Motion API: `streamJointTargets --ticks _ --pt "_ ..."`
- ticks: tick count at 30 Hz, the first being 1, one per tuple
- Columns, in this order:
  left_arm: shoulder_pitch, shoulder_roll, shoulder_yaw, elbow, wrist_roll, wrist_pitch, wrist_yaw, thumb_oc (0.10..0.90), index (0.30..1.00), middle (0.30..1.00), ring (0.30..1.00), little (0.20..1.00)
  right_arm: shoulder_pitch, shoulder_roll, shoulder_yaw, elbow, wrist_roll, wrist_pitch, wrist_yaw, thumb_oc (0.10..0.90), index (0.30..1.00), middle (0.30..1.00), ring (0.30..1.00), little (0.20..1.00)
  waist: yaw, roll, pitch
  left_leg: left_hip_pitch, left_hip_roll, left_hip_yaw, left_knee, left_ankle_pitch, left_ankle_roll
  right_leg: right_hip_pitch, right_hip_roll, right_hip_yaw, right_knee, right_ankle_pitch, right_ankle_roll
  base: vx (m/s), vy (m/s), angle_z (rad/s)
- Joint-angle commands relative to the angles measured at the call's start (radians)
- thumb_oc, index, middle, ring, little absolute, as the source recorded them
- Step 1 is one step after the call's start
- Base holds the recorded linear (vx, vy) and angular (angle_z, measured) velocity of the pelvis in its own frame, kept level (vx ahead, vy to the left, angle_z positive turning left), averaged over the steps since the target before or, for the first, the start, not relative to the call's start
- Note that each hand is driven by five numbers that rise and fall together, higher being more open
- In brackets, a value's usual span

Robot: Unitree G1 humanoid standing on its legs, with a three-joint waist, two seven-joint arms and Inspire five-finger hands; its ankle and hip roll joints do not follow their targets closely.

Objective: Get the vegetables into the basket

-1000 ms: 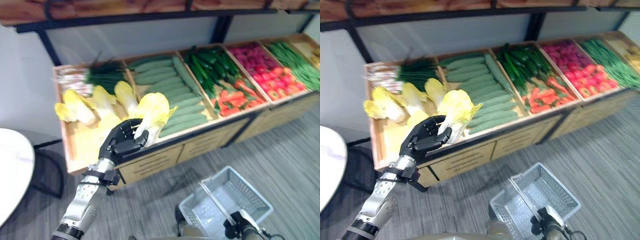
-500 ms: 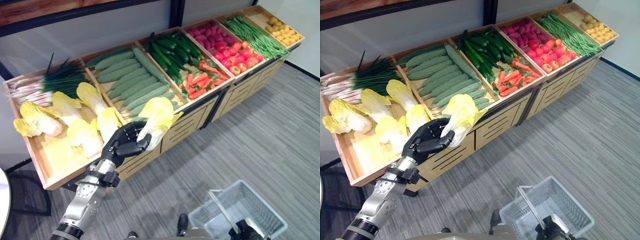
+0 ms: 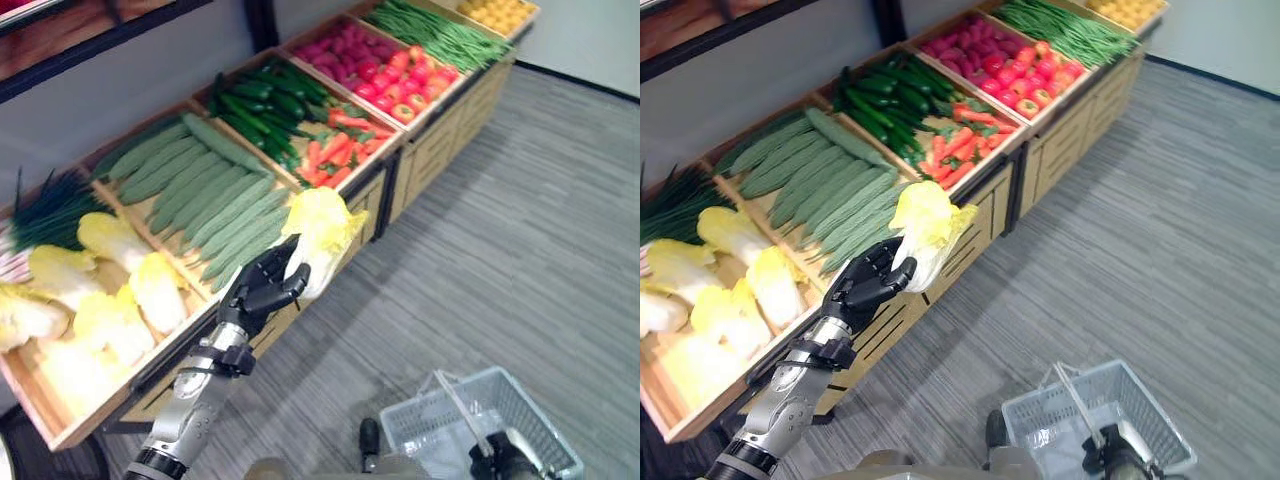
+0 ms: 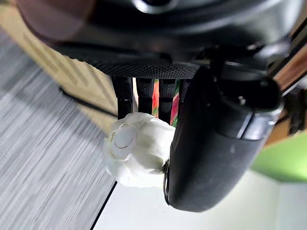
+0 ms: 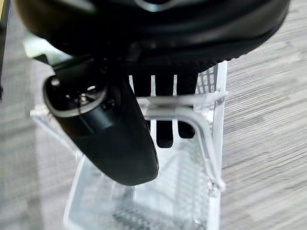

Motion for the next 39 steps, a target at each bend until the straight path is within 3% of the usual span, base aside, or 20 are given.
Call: streamJointTargets --ticks 1,2,6,8,9,12,16,18,19,20,22,24,30,35,39 --pt "-0.064 0.02 0.048 -0.153 -0.021 -0.115 -0.004 0.4 0.3 0.3 0.3 0.3 -0.01 -0.05 0.027 0.01 0.019 -0.036 -0.045 0.4 0.3 0.3 0.3 0.3 0.043 -0.025 -0.019 -0.086 -0.022 -0.091 0.009 0.093 0.027 0.031 -0.052 -0.022 0.034 -0.091 0.111 0.05 0.045 -0.86" --pt "-0.059 0.021 0.048 -0.156 -0.027 -0.117 -0.006 0.4 0.3 0.3 0.3 0.3 -0.014 -0.051 0.032 0.013 0.016 -0.038 -0.045 0.4 0.3 0.3 0.3 0.3 0.05 -0.022 -0.018 -0.094 -0.036 -0.135 0.004 0.103 0.025 0.032 -0.045 0.004 0.037 -0.096 0.111 0.1 0.139 -1.04" --pt "-0.037 0.03 0.055 -0.165 -0.058 -0.115 -0.027 0.4 0.3 0.3 0.3 0.3 0.0 -0.043 0.037 0.011 0.016 -0.044 -0.035 0.4 0.3 0.3 0.3 0.3 0.043 -0.026 -0.03 -0.054 -0.037 -0.099 -0.012 0.088 0.041 0.04 -0.059 0.027 0.051 -0.107 0.122 0.07 0.17 -0.6" --pt "-0.03 0.047 0.052 -0.177 -0.06 -0.113 -0.033 0.4 0.3 0.3 0.3 0.3 0.005 -0.035 0.036 0.014 0.016 -0.045 -0.029 0.4 0.3 0.3 0.3 0.3 0.033 -0.034 -0.038 -0.028 -0.047 -0.069 -0.027 0.077 0.061 0.038 -0.076 0.042 0.06 -0.101 0.137 0.03 0.272 -0.26" --pt "-0.029 0.069 0.046 -0.182 -0.059 -0.116 -0.037 0.4 0.3 0.3 0.3 0.3 0.01 -0.029 0.036 0.009 0.011 -0.046 -0.026 0.4 0.3 0.3 0.3 0.3 0.024 -0.043 -0.043 -0.006 -0.059 -0.03 -0.044 0.066 0.086 0.021 -0.097 0.079 0.07 -0.088 0.161 -0.01 0.329 -0.37" --pt "-0.021 0.08 0.046 -0.179 -0.058 -0.117 -0.038 0.4 0.3 0.3 0.3 0.3 0.01 -0.019 0.043 0.009 0.009 -0.044 -0.024 0.4 0.3 0.3 0.3 0.3 0.028 -0.051 -0.047 0.005 -0.063 0.002 -0.052 0.06 0.098 0.001 -0.106 0.105 0.072 -0.07 0.177 -0.04 0.212 -0.57" --pt "-0.02 0.104 0.046 -0.168 -0.05 -0.119 -0.039 0.4 0.3 0.3 0.3 0.3 0.004 -0.01 0.048 -0.016 -0.005 -0.039 -0.024 0.4 0.3 0.3 0.3 0.3 0.016 -0.064 -0.036 0.008 -0.084 0.074 -0.058 0.048 0.12 -0.066 -0.134 0.154 0.062 -0.001 0.226 -0.13 0.205 -0.61" --pt "-0.021 0.114 0.048 -0.154 -0.048 -0.122 -0.037 0.4 0.3 0.3 0.3 0.3 -0.008 -0.007 0.055 -0.031 -0.006 -0.04 -0.024 0.4 0.3 0.3 0.3 0.3 0.022 -0.067 -0.022 0.004 -0.082 0.105 -0.05 0.045 0.126 -0.096 -0.136 0.14 0.086 0.016 0.226 -0.14 0.107 -0.77" --pt "-0.024 0.127 0.05 -0.153 -0.042 -0.12 -0.032 0.4 0.3 0.3 0.3 0.3 -0.012 -0.005 0.054 -0.035 -0.008 -0.038 -0.026 0.4 0.3 0.3 0.3 0.3 0.04 -0.059 -0.012 -0.002 -0.07 0.129 -0.036 0.042 0.127 -0.11 -0.156 0.046 0.136 -0.001 0.213 -0.16 0.094 -0.52" --pt "-0.026 0.132 0.053 -0.146 -0.034 -0.11 -0.029 0.4 0.3 0.3 0.3 0.3 -0.016 -0.006 0.052 -0.042 -0.011 -0.036 -0.027 0.4 0.3 0.3 0.3 0.3 0.056 -0.044 -0.009 -0.014 -0.054 0.157 -0.02 0.043 0.123 -0.089 -0.199 -0.105 0.194 -0.031 0.189 -0.2 0.129 -0.9" --pt "-0.029 0.139 0.059 -0.146 -0.019 -0.105 -0.03 0.4 0.3 0.3 0.3 0.3 -0.016 -0.013 0.052 -0.042 -0.018 -0.038 -0.029 0.4 0.3 0.3 0.3 0.3 0.069 -0.037 -0.019 -0.012 -0.043 0.192 -0.018 0.044 0.128 -0.051 -0.224 -0.173 0.273 -0.059 0.18 -0.14 0.09 -1.05" --pt "-0.028 0.138 0.061 -0.147 -0.02 -0.102 -0.03 0.4 0.3 0.3 0.3 0.3 -0.006 -0.02 0.038 -0.044 -0.016 -0.039 -0.039 0.4 0.3 0.3 0.3 0.3 0.072 -0.049 -0.039 -0.009 -0.047 0.196 -0.016 0.042 0.122 -0.024 -0.222 -0.146 0.238 -0.056 0.189 0.01 -0.046 -0.53" --pt "-0.015 0.141 0.05 -0.138 -0.021 -0.099 -0.041 0.4 0.3 0.3 0.3 0.3 -0.029 -0.082 -0.009 -0.136 0.02 -0.06 -0.083 0.4 0.3 0.3 0.3 0.3 0.074 -0.062 -0.073 0.016 -0.025 0.24 -0.037 0.046 0.098 0.037 -0.209 -0.181 0.068 -0.057 0.198 0.04 -0.139 -0.29" --pt "-0.055 0.146 -0.014 -0.116 -0.004 -0.087 -0.045 0.4 0.3 0.3 0.3 0.3 -0.076 -0.142 -0.005 -0.215 0.047 -0.069 -0.091 0.4 0.3 0.3 0.3 0.3 0.06 -0.046 -0.09 0.038 0.008 0.248 -0.084 0.081 0.07 0.07 -0.176 -0.176 0.0 -0.053 0.187 0.01 -0.143 -0.2" --pt "-0.164 0.174 -0.149 -0.078 0.124 -0.086 -0.064 0.4 0.3 0.3 0.3 0.3 -0.14 -0.202 0.021 -0.447 0.093 -0.104 -0.089 0.4 0.3 0.3 0.3 0.3 0.024 -0.02 -0.099 0.052 0.038 0.27 -0.1 0.089 0.052 0.06 -0.154 -0.156 0.0 -0.069 0.182 -0.02 -0.095 -0.11"
